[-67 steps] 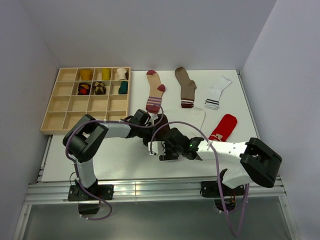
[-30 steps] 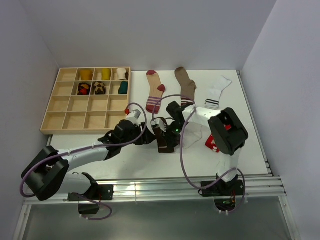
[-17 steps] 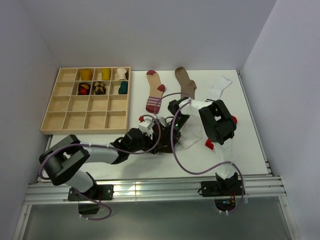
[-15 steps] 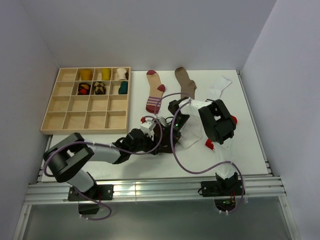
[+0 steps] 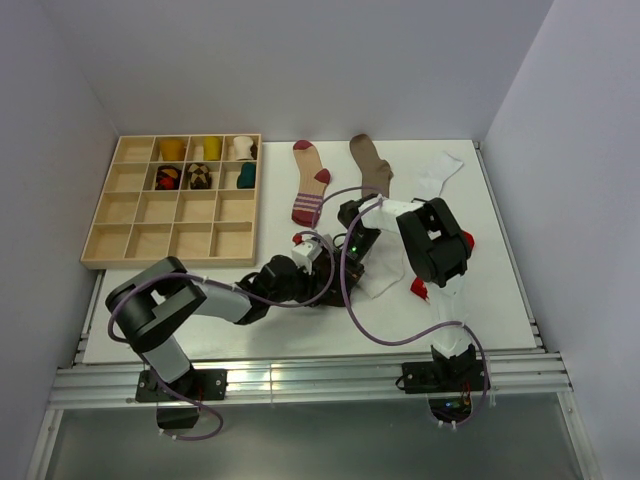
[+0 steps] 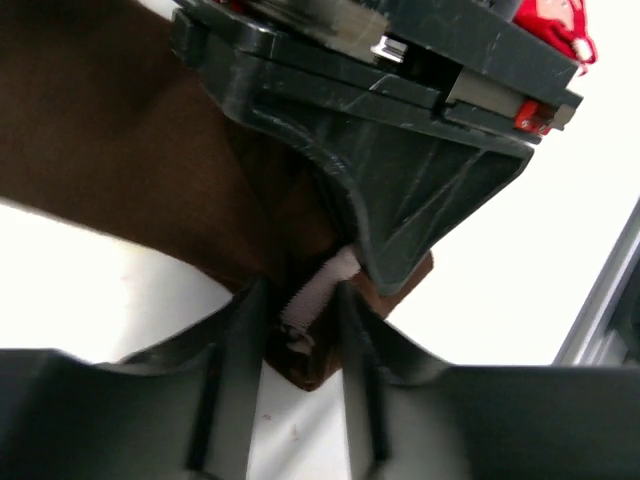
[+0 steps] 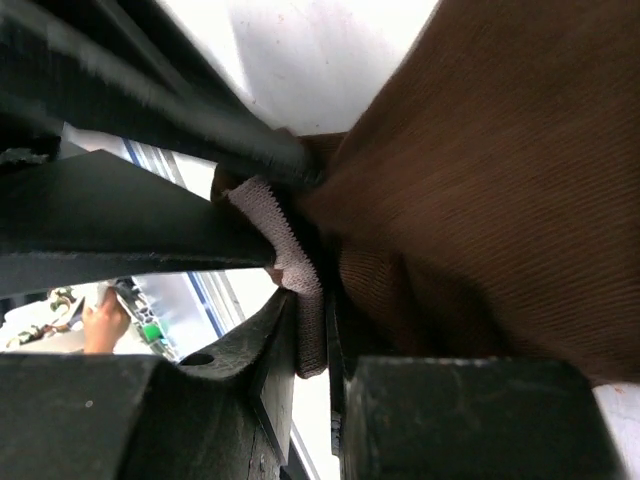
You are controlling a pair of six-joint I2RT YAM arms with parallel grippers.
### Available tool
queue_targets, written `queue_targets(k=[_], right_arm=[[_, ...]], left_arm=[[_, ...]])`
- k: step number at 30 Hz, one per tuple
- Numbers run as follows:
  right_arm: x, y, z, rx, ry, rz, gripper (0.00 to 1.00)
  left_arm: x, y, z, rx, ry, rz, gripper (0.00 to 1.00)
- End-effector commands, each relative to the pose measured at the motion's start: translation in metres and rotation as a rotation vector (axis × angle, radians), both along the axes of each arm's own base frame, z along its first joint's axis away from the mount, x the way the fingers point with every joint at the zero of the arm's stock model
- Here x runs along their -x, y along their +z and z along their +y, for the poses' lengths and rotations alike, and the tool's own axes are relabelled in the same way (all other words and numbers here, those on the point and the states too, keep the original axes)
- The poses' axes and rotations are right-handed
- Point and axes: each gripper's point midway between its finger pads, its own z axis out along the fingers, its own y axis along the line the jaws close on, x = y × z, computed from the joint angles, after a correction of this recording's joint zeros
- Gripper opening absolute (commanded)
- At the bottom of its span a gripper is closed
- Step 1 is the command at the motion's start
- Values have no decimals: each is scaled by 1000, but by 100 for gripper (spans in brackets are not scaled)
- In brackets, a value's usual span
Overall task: Roll the socks
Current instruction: Roll the sock at the center of the board.
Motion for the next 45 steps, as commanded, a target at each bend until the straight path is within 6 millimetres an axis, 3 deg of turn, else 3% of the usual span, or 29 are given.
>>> queue_targets(k=[1, 2, 3, 7, 13, 16, 20, 21, 22, 24, 25, 30, 32, 33, 35, 39, 45], right_arm=[[-20, -22, -10, 79, 13, -98, 13], [-21, -21, -9, 82, 10, -105, 14], [-21, -21, -11, 87, 7, -110, 15], [-29, -18, -9, 80, -10, -166, 33], [-47, 12, -13, 35, -56, -322, 50], [-55, 38, -20, -9, -97, -422, 52], [-63, 55, -33, -51, -155, -507, 52], [-58, 52, -39, -48, -160, -516, 53], [-67, 63, -42, -67, -175, -600, 53], [-59, 58, -50, -66, -163, -652, 54], [-65, 71, -49, -97, -163, -745, 54], [-55, 69, -52, -83, -67, -953, 55], [-50, 75, -46, -93, -23, -1034, 55], [-36, 64, -39, -85, 38, -1045, 56], [-20, 62, -23, -127, 106, -1094, 57], [-10, 56, -7, -142, 193, -1154, 57], [-9, 42, 10, -106, 278, -1240, 56]], left_arm=[[6, 3, -13, 31, -34, 26, 33], [6, 1, -12, 27, -29, 37, 29], [7, 1, -12, 27, -31, 44, 18], [9, -6, -10, 6, 2, 110, 0], [12, -19, 3, -42, 82, 250, 0], [10, -22, 11, -37, 109, 324, 0], [11, -21, 17, -22, 104, 410, 0], [13, -20, 16, -27, 93, 445, 0], [11, -19, 18, -27, 98, 463, 0], [8, -15, 15, -23, 94, 489, 0], [10, -20, 23, -63, 114, 533, 0], [8, -18, 19, -126, 100, 591, 0], [13, -22, 20, -154, 93, 638, 0], [13, -22, 20, -154, 90, 652, 0], [16, -23, 19, -143, 77, 695, 0], [17, -24, 17, -112, 70, 759, 0], [18, -24, 14, -80, 64, 815, 0]])
